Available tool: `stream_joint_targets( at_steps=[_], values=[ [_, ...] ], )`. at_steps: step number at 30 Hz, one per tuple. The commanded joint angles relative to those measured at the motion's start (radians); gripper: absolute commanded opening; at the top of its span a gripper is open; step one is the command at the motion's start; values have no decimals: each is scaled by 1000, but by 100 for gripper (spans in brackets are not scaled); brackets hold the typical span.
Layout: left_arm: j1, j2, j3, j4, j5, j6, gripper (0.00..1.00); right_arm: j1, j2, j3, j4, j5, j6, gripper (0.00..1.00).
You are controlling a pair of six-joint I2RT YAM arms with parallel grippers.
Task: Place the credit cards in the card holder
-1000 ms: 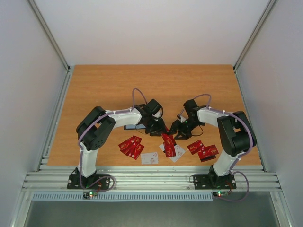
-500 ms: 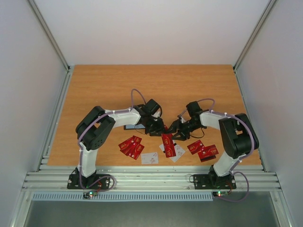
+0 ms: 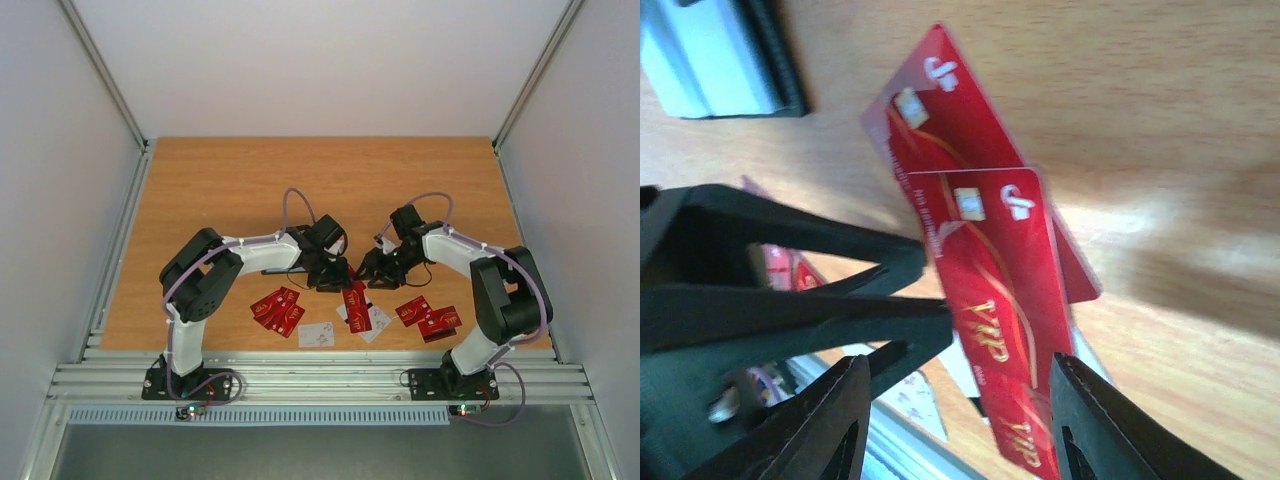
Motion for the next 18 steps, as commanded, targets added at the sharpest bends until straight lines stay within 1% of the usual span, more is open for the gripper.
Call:
stream_joint_targets(
  at_steps=[1, 9, 14, 18],
  values=[
    [-5, 18, 11, -9, -13, 10, 39, 6, 48, 15, 3, 47, -33, 50],
    [-4, 78, 31, 10, 34, -5, 39, 34, 110, -33, 110, -17, 8, 49],
    [-4, 84, 27, 31, 60, -11, 39, 69, 152, -64, 201, -86, 87, 48],
    [-4, 78, 14, 49, 92, -8, 38, 95, 137, -78, 251, -136, 141, 48]
  ],
)
